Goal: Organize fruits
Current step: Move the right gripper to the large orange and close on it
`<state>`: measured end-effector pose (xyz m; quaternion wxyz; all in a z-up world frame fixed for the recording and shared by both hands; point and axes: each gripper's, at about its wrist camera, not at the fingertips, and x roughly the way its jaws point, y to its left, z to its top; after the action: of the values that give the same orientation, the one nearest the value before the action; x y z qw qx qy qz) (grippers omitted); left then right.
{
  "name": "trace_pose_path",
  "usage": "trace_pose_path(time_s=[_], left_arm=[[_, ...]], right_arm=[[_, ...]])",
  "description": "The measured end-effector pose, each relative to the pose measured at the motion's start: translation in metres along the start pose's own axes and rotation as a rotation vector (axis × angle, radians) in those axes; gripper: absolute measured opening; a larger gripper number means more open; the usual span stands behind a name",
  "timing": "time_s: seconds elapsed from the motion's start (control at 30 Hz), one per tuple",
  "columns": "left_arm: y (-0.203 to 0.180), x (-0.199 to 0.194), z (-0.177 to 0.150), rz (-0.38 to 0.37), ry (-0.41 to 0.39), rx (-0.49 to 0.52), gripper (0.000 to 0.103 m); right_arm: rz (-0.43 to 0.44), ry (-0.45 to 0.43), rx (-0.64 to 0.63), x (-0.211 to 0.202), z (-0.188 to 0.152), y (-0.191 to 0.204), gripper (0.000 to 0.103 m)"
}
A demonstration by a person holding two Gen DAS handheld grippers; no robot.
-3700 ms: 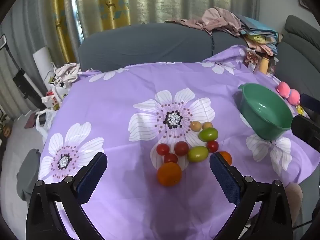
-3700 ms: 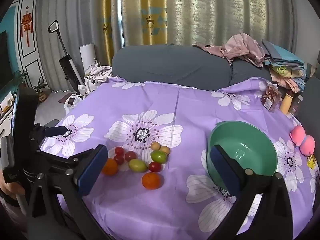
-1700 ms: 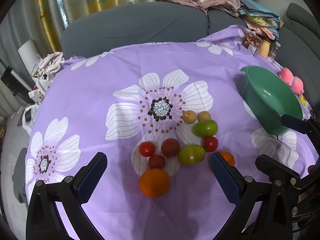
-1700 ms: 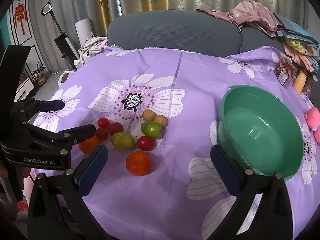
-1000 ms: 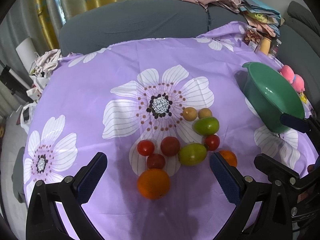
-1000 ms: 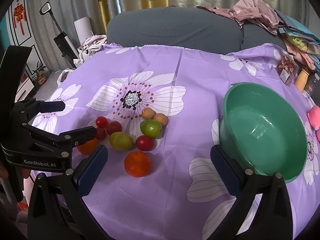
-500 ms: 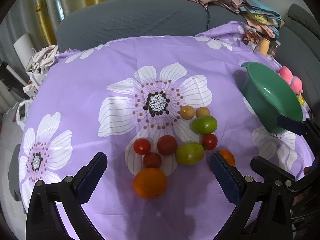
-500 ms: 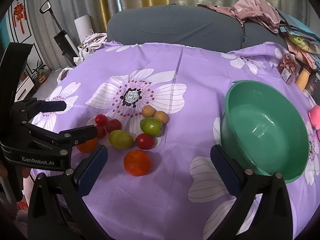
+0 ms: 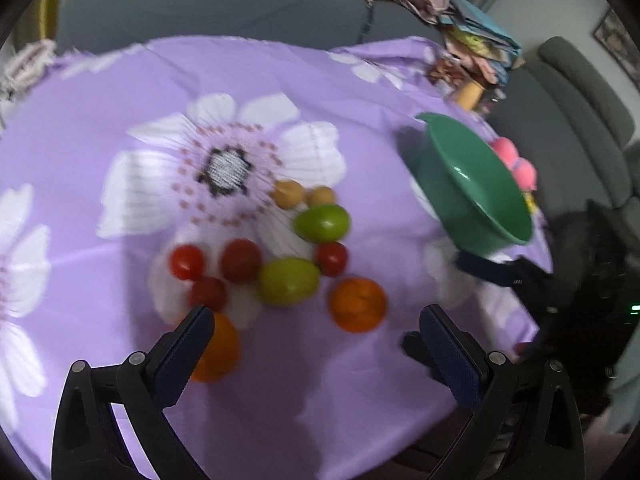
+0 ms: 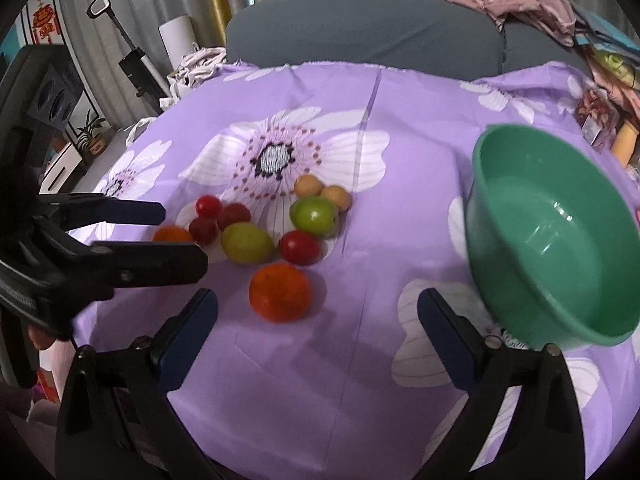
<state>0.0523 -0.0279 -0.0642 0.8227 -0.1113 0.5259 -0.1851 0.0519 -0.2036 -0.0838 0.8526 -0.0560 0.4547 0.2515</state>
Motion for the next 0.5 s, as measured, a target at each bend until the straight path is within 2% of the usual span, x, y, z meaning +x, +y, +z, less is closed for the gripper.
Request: trace_pose_path(time_s=[0.1,0.27,0.37,0.5], left_arm=[[-0.003,0.002,-0.002,-0.064,0.009,0.008,0.102],[-0.010,0.011,-0.005,-0.116,0.037,0.028,0.102],[-0.012,0.019,-0.005,-0.149,0.060,0.029,0.101],[-0.011,0.030,-0.004,-0.159,0.089,0.019,0.090]], right_arm=[[0.021,0.011,0.009,0.006,-0.006,-0.002,0.092],[0.071,0.022,0.016,0.018,-0.012,-0.002,0.079],[0.097,0.024,0.019,0.025,-0.013,-0.002,0.075],[0.123,0.032,0.031,0.033,-0.013,-0.002,0.074]])
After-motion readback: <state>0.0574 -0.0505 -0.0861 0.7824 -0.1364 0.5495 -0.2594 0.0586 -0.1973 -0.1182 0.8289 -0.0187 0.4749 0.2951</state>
